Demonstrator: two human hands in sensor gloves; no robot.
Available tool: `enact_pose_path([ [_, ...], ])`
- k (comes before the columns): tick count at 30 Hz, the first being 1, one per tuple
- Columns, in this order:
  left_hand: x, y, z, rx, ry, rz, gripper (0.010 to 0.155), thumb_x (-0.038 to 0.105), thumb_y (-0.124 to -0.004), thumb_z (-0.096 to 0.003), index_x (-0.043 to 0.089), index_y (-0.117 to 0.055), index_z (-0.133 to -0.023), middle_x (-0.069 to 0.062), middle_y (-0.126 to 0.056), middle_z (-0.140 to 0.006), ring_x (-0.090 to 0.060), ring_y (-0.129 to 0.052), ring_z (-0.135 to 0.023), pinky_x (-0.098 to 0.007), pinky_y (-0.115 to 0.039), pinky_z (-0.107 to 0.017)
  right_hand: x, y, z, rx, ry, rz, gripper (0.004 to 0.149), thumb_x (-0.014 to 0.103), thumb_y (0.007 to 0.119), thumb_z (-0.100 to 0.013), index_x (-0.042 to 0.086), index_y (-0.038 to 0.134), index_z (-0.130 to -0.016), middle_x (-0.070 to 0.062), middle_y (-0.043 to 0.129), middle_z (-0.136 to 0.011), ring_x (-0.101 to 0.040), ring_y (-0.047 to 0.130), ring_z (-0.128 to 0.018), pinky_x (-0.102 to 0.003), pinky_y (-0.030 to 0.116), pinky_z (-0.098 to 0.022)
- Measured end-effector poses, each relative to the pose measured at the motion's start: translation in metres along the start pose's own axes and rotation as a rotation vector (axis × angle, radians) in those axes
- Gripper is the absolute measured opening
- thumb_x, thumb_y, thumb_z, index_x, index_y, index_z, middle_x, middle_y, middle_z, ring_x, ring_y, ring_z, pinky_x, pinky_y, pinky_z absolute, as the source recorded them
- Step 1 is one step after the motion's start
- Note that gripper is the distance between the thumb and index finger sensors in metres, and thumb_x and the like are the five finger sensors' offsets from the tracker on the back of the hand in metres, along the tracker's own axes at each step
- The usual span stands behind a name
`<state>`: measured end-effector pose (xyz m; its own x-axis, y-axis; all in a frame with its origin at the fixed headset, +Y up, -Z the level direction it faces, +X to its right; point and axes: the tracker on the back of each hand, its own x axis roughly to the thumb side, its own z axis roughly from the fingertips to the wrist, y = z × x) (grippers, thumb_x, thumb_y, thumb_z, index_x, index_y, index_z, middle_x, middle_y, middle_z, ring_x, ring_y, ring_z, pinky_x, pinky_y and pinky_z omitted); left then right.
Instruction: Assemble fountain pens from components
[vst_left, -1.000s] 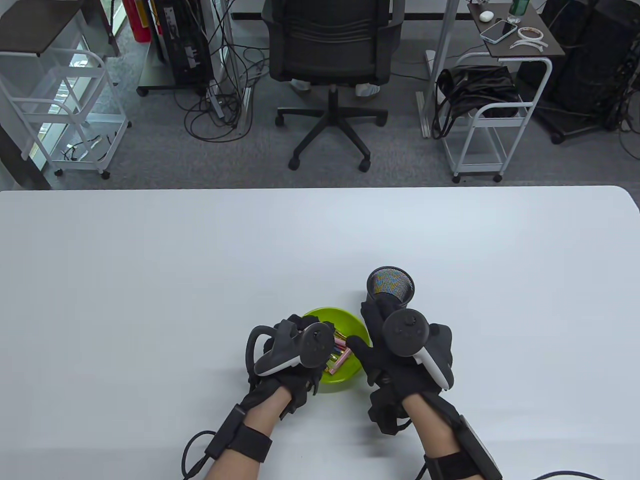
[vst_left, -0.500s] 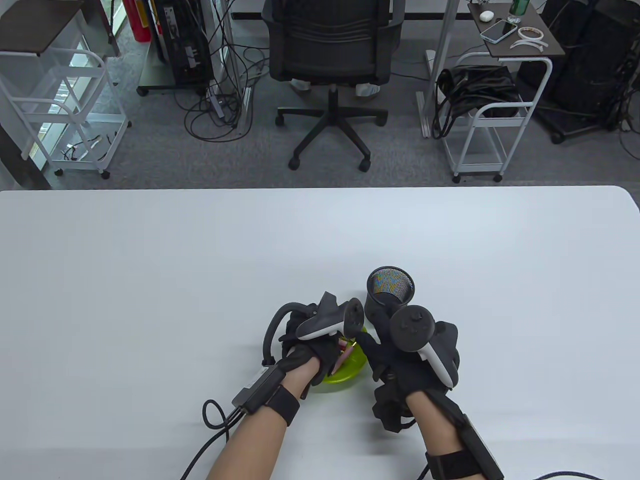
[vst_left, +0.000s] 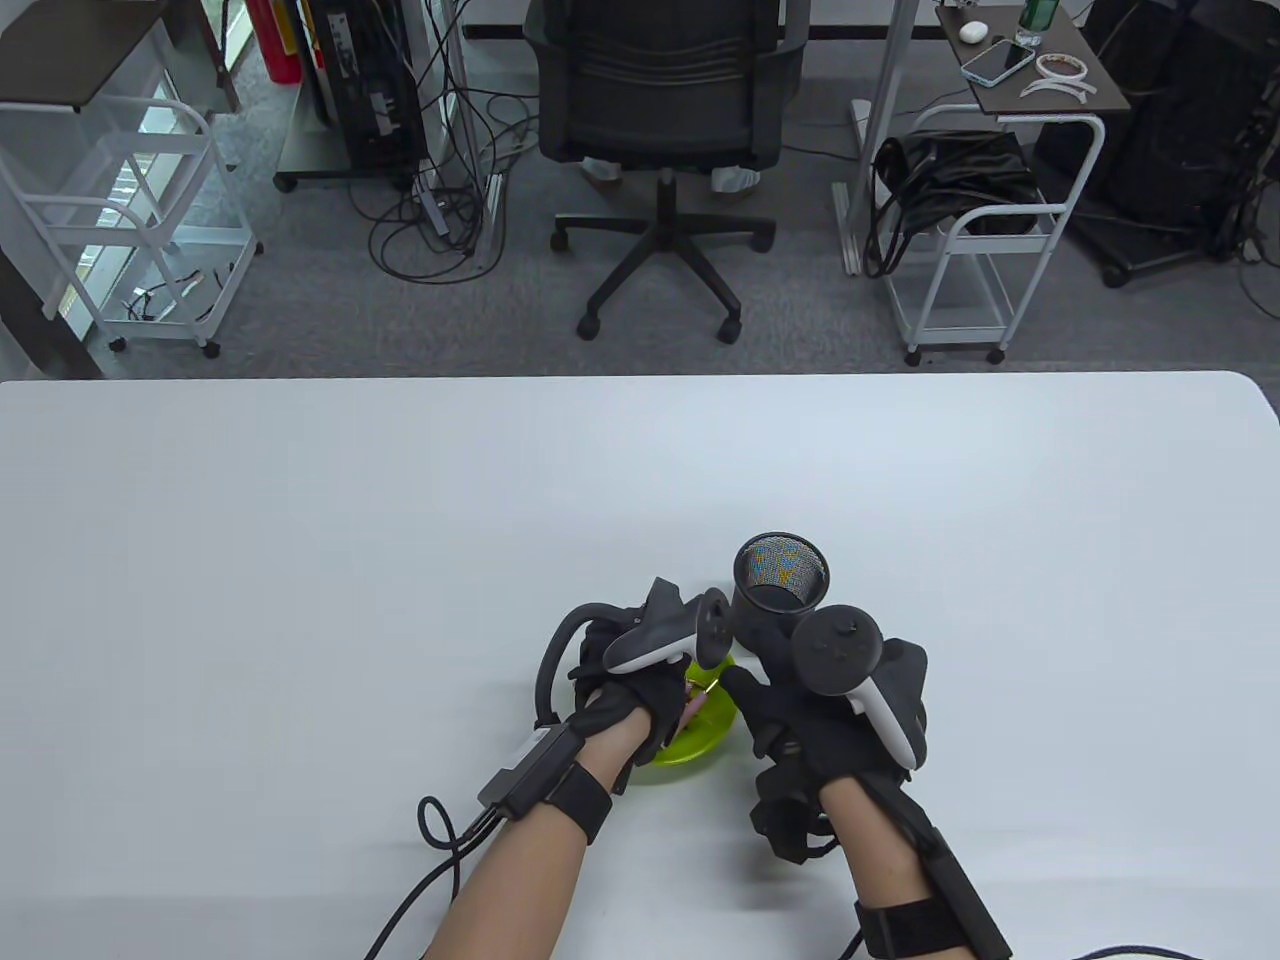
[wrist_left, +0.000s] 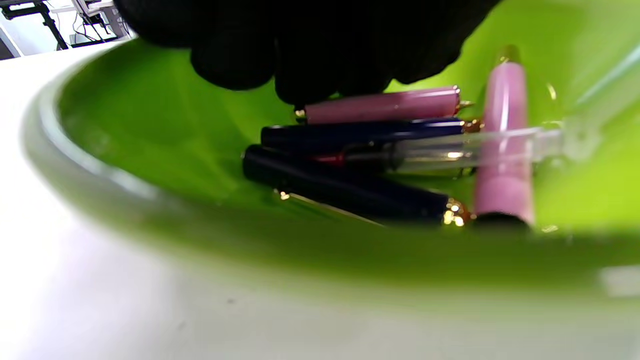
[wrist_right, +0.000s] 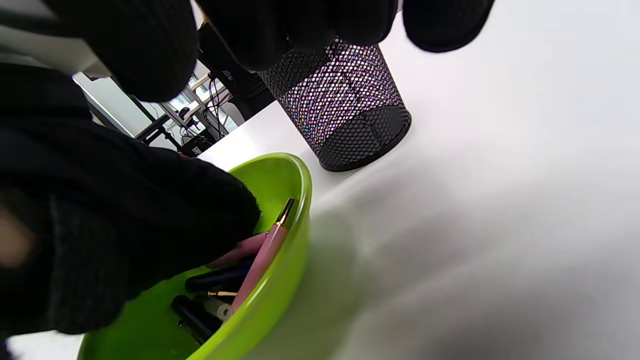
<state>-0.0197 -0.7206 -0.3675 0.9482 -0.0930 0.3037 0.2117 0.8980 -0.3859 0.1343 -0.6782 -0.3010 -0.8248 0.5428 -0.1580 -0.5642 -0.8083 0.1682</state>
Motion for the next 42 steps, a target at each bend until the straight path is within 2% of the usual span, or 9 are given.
enact_pose_path([
  [8, 0.004, 0.0, -0.002, 0.041, 0.058, -0.055, 0.043, 0.033, -0.072, -0.0541, 0.023, -0.075, -0.096, -0.004, -0.086, -0.083, -0.031, -0.081, -0.073, -0.052, -0.066, -0.058, 0.0, 0.0, 0.0, 0.012, 0.003, 0.009, 0.067, 0.05, 0.079, -0.046, 0.019, 0.063, -0.104, -0.009, 0.051, -0.112, -0.04, 0.053, -0.1, -0.057, 0.065, -0.06],
  [13, 0.004, 0.001, -0.003, 0.035, 0.069, -0.059, 0.042, 0.038, -0.077, -0.0535, 0.021, -0.079, -0.092, -0.002, -0.094, -0.076, -0.03, -0.089, -0.066, -0.051, -0.072, -0.053, 0.0, 0.001, -0.001, 0.023, 0.003, 0.008, 0.067, 0.049, 0.08, -0.046, 0.019, 0.063, -0.103, -0.009, 0.052, -0.112, -0.04, 0.054, -0.1, -0.057, 0.065, -0.06],
  [26, 0.006, 0.002, -0.003, 0.011, 0.102, -0.081, 0.045, 0.042, -0.083, -0.0529, 0.022, -0.077, -0.093, 0.0, -0.092, -0.075, -0.028, -0.089, -0.065, -0.05, -0.073, -0.052, 0.0, 0.001, -0.001, 0.038, 0.007, 0.004, 0.067, 0.049, 0.08, -0.046, 0.019, 0.064, -0.103, -0.009, 0.052, -0.112, -0.04, 0.054, -0.1, -0.057, 0.066, -0.06],
  [32, 0.01, 0.001, -0.005, -0.022, 0.135, -0.094, 0.046, 0.04, -0.084, -0.053, 0.02, -0.075, -0.093, 0.0, -0.091, -0.073, -0.028, -0.089, -0.066, -0.051, -0.073, -0.053, 0.0, 0.001, -0.002, 0.055, 0.008, 0.0, 0.067, 0.048, 0.081, -0.045, 0.019, 0.064, -0.103, -0.009, 0.053, -0.112, -0.04, 0.055, -0.1, -0.057, 0.066, -0.06],
  [42, 0.014, 0.002, -0.008, -0.031, 0.097, -0.144, 0.043, 0.039, -0.085, -0.0544, 0.018, -0.079, -0.091, 0.0, -0.093, -0.07, -0.029, -0.09, -0.066, -0.052, -0.073, -0.054, -0.001, 0.002, -0.002, 0.072, 0.017, -0.006, 0.066, 0.048, 0.081, -0.046, 0.019, 0.064, -0.103, -0.009, 0.052, -0.112, -0.041, 0.055, -0.1, -0.058, 0.066, -0.06],
])
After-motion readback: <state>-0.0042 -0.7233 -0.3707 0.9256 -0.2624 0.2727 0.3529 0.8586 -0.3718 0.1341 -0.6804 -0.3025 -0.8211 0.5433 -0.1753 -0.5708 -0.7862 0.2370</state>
